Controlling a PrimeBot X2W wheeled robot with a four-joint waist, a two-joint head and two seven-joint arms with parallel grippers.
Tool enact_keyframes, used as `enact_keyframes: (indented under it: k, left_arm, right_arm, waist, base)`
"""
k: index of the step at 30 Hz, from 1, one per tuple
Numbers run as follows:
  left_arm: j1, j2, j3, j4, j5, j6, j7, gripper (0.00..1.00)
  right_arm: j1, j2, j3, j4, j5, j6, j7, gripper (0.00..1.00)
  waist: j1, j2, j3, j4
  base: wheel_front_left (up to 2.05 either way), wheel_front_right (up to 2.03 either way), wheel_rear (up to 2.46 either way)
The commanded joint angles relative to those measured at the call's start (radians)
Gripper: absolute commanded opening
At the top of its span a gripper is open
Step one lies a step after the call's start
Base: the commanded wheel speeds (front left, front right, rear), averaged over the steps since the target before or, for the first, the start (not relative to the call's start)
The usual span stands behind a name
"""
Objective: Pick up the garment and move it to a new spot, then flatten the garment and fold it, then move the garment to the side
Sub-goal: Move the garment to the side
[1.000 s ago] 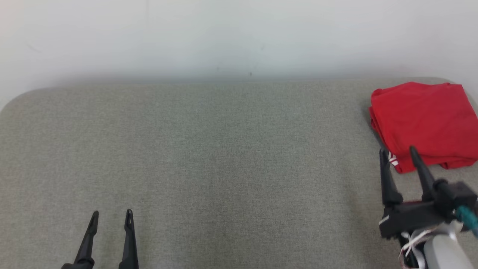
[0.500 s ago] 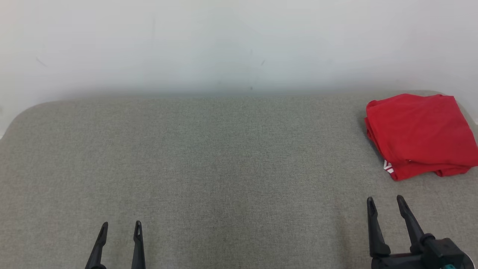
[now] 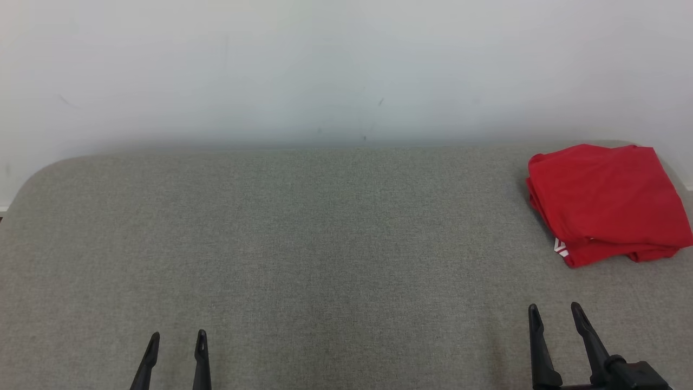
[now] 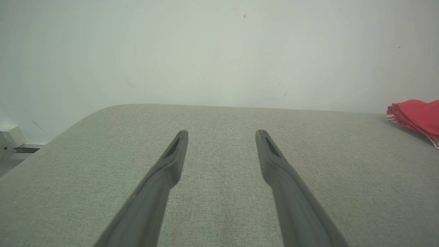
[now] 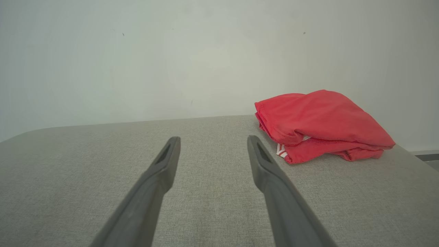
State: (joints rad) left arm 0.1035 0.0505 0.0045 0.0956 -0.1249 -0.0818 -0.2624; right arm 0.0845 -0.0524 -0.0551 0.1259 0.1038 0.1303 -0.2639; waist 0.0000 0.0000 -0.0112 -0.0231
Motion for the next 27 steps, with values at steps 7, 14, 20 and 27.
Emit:
enact_keyframes:
  k: [7, 14, 20, 27]
  left_arm:
    - [0.02, 0.0, 0.006, 0.009, -0.013, -0.012, -0.002, 1.0]
    - [0.021, 0.0, 0.012, 0.007, -0.027, -0.021, -0.002, 1.0]
    - [0.017, 0.0, 0.015, 0.007, -0.034, -0.027, -0.002, 1.0]
    - [0.018, 0.0, 0.019, 0.009, -0.043, -0.03, -0.002, 1.0]
  right_arm:
    - [0.015, 0.004, 0.013, 0.009, 0.013, 0.0, 0.0, 1.0]
    - [0.011, 0.004, 0.023, 0.013, 0.022, 0.0, 0.0, 1.0]
    - [0.013, 0.004, 0.026, 0.017, 0.027, 0.0, 0.0, 1.0]
    - [0.017, 0.004, 0.028, 0.016, 0.03, 0.0, 0.0, 1.0]
  waist:
    - [0.0, 0.0, -0.009, 0.006]
    - [0.0, 0.0, -0.011, 0.004]
    - [0.0, 0.0, -0.008, 0.003]
    - [0.0, 0.0, -0.004, 0.002]
  base:
    - [0.0, 0.0, 0.0]
    - [0.0, 0.0, 0.0]
    - [0.0, 0.0, 0.0]
    - [0.0, 0.0, 0.0]
